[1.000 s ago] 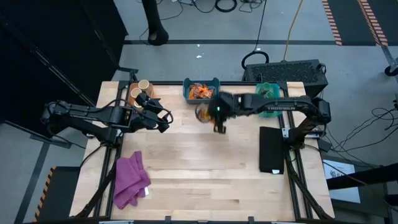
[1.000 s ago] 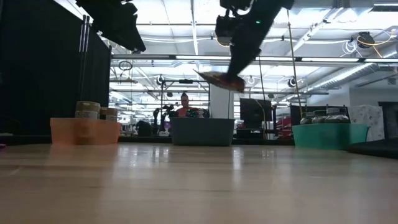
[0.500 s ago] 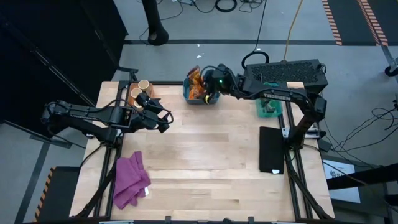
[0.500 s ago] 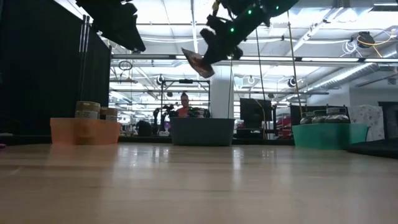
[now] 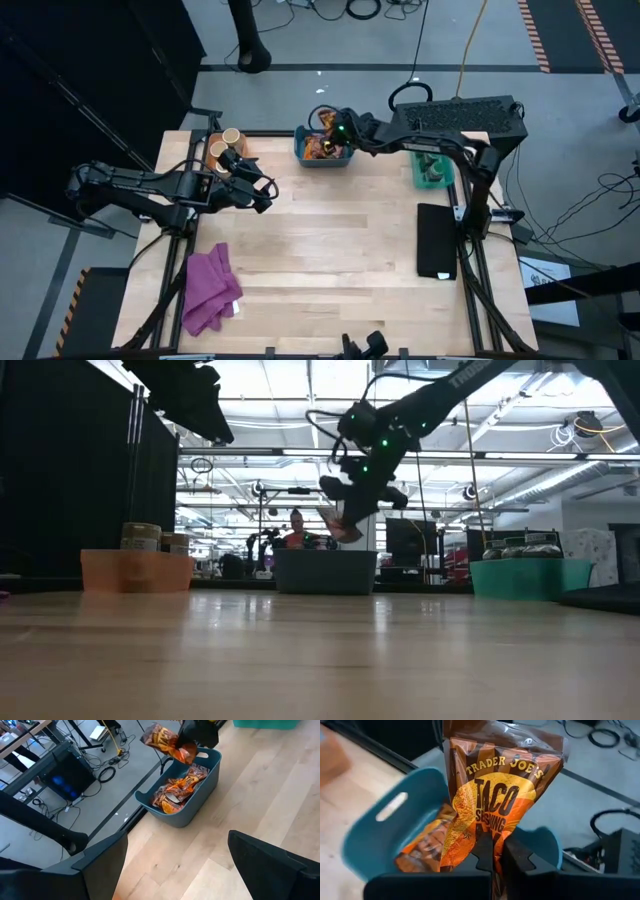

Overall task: Sort spices by type
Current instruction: Put the orange seasoning into the dark blue bin

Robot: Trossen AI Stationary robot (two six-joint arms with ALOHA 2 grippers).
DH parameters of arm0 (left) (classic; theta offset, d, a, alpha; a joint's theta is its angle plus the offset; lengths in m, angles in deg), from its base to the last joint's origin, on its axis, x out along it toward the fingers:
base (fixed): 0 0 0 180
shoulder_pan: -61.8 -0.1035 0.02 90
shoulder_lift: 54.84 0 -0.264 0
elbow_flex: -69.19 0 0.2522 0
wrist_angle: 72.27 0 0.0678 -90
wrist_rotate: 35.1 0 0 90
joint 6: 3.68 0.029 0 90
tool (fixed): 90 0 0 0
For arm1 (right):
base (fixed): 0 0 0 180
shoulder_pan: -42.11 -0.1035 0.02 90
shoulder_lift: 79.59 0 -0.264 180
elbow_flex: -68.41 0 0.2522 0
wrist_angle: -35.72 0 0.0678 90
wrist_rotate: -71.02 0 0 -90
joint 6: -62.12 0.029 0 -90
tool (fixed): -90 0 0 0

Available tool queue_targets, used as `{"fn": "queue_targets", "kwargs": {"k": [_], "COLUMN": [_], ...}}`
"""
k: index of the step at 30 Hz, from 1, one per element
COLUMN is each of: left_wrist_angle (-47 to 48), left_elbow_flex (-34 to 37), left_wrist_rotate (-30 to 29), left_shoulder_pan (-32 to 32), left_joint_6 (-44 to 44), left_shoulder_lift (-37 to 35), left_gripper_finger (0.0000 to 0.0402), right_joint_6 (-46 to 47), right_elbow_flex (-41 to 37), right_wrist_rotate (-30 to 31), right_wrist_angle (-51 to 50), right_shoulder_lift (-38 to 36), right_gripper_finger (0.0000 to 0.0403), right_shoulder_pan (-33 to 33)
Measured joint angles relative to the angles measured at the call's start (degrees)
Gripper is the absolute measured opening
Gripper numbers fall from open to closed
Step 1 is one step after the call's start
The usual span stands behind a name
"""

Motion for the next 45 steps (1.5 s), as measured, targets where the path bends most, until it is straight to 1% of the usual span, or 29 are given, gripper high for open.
{"fn": "queue_targets", "kwargs": {"k": [6,9,15,21,30,34,37,39,42,45], "left_wrist_angle": [0.0,0.0,0.0,0.0,0.0,0.0,0.0,0.0,0.0,0.0], "left_elbow_flex": [0.0,0.0,0.0,0.0,0.0,0.0,0.0,0.0,0.0,0.0], "left_wrist_rotate": [0.0,0.0,0.0,0.0,0.0,0.0,0.0,0.0,0.0,0.0], "left_shoulder_pan": [0.0,0.0,0.0,0.0,0.0,0.0,0.0,0.0,0.0,0.0], "left_joint_6": [0.0,0.0,0.0,0.0,0.0,0.0,0.0,0.0,0.0,0.0], "left_shoulder_lift": [0.0,0.0,0.0,0.0,0.0,0.0,0.0,0.0,0.0,0.0], "left_gripper_finger": [0.0349,0.0349,0.0349,0.0349,0.0349,0.0349,0.0349,0.0349,0.0349,0.0349], "right_joint_6": [3.3,4.1,5.2,6.2,7.5,7.2,6.8,5.6,3.9,2.2], "right_elbow_flex": [0.0,0.0,0.0,0.0,0.0,0.0,0.0,0.0,0.0,0.0], "right_wrist_rotate": [4.2,4.2,4.0,2.5,2.3,2.3,1.8,1.2,1.1,0.9], "right_wrist_angle": [-4.5,-6.9,-7.5,-7.3,-7.3,-7.7,-7.7,-7.7,-7.7,-7.3], "right_shoulder_lift": [2.3,2.3,2.3,2.3,2.3,2.1,1.9,1.9,1.9,1.9], "right_gripper_finger": [0.0004,0.0004,0.0015,0.0046,0.0119,0.0131,0.0125,0.0112,0.0075,0.0023], "right_shoulder_pan": [0.2,0.3,-0.1,-0.2,-0.3,-0.3,-0.5,-0.5,-0.5,-0.5]}}
